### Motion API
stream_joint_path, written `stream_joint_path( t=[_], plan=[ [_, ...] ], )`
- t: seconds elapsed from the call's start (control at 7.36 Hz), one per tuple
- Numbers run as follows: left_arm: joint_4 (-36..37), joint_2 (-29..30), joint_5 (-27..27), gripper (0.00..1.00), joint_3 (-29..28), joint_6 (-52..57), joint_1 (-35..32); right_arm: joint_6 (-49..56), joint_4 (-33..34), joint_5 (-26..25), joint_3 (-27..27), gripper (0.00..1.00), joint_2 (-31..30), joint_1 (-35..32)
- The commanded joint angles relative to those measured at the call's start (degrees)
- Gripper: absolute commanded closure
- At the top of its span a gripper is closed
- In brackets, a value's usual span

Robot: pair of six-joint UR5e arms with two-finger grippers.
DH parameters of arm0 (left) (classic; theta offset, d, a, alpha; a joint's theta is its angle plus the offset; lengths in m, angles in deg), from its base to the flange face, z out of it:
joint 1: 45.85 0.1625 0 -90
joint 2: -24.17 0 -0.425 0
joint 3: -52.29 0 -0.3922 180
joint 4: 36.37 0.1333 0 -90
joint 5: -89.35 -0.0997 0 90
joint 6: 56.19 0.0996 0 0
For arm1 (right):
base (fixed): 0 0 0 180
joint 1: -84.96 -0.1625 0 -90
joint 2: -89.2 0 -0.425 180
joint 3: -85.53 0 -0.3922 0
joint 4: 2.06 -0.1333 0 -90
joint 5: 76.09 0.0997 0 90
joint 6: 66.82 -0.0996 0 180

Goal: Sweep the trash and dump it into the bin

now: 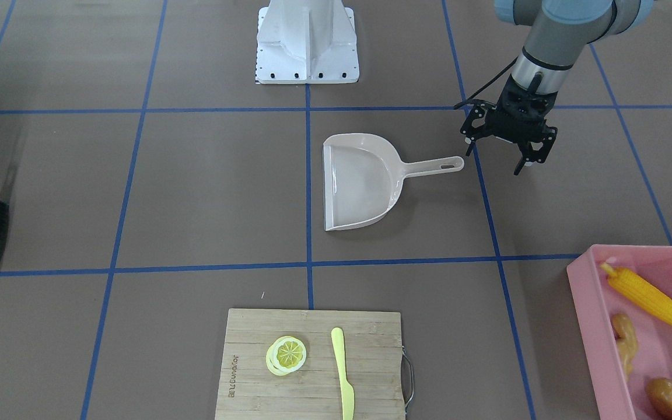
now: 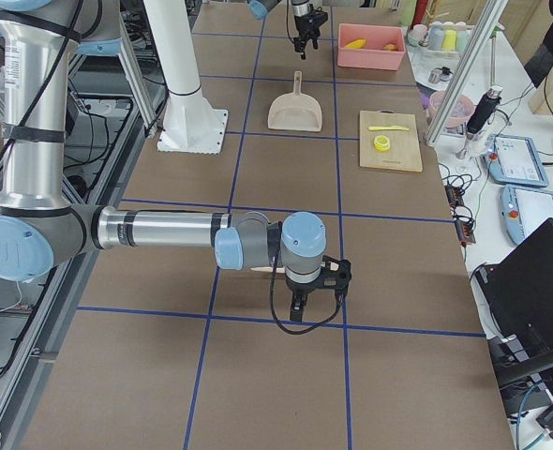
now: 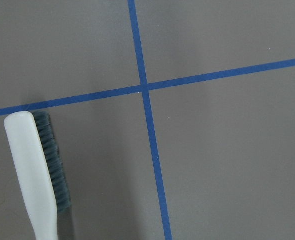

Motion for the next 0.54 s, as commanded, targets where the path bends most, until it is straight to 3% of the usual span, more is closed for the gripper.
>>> stream_joint_path(
  t=[0.0,0.27,0.41],
  plan=[
    [3.2,-1.69,1.13,0.02,-1.75,-13.04,-1.36,0.03,-0.14,-0.08,0.18,0.0,-0.02,0.0],
    [6.56,-4.05,13.83,0.02,-2.11,-10.09,-11.77,0.03,0.12,-0.25,0.18,0.0,-0.11,-0.09],
    [6.3,-8.34,16.15,0.02,-1.76,-5.45,-17.57,0.03,0.12,-0.43,0.26,0.0,-0.63,-0.09]
  ],
)
